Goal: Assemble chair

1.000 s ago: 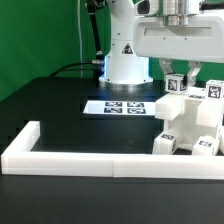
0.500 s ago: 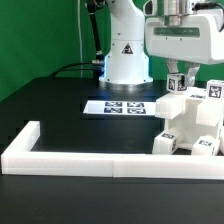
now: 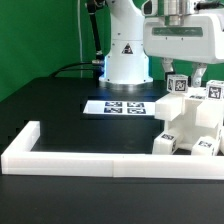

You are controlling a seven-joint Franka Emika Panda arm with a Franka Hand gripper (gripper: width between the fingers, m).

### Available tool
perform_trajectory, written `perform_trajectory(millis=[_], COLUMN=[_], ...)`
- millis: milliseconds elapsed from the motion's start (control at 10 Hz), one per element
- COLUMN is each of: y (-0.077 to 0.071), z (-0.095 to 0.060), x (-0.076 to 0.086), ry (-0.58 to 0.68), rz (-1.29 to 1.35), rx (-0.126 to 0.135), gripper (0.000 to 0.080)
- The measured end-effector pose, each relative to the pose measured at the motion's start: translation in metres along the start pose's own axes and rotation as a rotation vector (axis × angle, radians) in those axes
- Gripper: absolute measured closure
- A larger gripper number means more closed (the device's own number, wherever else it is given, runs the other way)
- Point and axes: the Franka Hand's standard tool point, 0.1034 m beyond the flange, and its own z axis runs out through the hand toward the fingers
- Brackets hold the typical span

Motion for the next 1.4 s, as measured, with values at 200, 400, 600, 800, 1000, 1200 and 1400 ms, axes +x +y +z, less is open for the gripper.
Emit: perform_trajectory(millis=[200,400,600,800,1000,1200,1400], y=[0.000,0.000,0.000,0.000,0.000,0.002,0.003], z=[0.000,0.000,0.000,0.000,0.000,0.000,0.000], x=[0.000,0.000,0.000,0.002,0.004,0.008,0.010], ry=[0.001,0.001,0.001,0.008,0.014,0.018,0.022], rz=[-0.188,-0.390,-0.505,-0.744,-0.951,-1.100,-1.249], rx=[-0.001,-0.001,-0.001,-0.010,-0.010,-0.021,-0.036], gripper=[0.0164,0.0151,0.0151,0.0151,0.0151,0.0151,0.0151])
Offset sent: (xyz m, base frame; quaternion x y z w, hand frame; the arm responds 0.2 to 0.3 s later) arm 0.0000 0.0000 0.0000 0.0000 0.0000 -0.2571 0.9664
